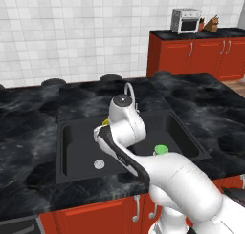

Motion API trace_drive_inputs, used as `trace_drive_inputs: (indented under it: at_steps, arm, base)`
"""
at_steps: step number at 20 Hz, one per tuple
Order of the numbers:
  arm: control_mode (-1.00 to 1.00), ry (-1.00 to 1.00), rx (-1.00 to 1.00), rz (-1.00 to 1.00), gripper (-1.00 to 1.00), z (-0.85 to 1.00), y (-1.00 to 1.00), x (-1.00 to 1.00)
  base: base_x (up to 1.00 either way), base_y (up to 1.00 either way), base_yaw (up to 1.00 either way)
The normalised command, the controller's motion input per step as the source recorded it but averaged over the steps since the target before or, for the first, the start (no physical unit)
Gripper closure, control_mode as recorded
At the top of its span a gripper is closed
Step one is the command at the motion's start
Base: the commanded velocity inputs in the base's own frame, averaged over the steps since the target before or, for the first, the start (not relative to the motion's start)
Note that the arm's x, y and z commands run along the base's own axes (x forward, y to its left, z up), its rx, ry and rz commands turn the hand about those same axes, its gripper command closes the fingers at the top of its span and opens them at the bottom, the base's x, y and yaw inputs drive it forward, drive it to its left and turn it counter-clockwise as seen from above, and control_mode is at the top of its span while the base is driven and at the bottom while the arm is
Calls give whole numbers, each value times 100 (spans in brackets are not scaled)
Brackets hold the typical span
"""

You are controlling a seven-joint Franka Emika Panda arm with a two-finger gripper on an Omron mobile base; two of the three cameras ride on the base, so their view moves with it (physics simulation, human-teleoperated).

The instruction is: Move any existing items from the left basin to the right basin for drying. Then move the mug from the counter to the left basin of the sink for washing.

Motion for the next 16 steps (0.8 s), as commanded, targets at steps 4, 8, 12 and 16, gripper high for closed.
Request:
trace_drive_inputs:
  at_steps: [4, 8, 12, 16]
  arm:
    - [-100, 4, 0, 0, 100, -40, 23, 59]
    - [-100, 5, 1, 0, 100, -41, 18, 55]
    - [-100, 3, 2, 0, 100, -44, 12, 51]
    - [-100, 1, 2, 0, 100, -43, 11, 46]
  base:
    - [0, 0, 0]
    - [0, 0, 0]
    - [0, 0, 0]
    - [0, 0, 0]
